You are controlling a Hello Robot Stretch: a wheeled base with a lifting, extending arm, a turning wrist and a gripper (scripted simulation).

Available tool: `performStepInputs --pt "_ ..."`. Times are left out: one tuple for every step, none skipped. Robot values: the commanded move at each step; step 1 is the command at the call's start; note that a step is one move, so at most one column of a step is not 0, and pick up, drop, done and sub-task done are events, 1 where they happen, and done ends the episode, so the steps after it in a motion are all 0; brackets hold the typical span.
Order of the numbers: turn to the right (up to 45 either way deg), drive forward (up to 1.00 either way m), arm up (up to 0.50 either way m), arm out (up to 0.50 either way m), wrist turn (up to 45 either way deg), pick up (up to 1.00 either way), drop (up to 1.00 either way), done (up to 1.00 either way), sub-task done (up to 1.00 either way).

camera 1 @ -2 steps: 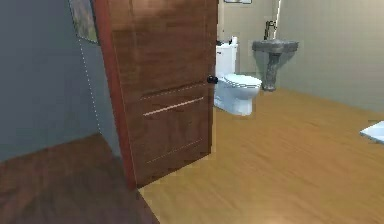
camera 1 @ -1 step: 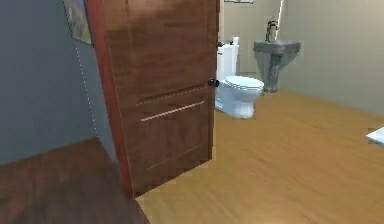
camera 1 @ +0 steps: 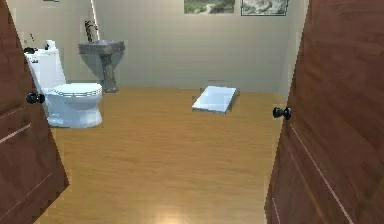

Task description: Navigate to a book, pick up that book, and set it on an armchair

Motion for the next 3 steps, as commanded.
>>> performStepInputs --pt "3.0 0.0 0.0 0.0 0.0 0.0 0.0 0.0 0.0" --pt "0.0 1.0 0.0 0.0 0.0 0.0 0.0 0.0 0.0" --pt "-3.0 0.0 0.0 0.0 0.0 0.0 0.0 0.0 0.0"
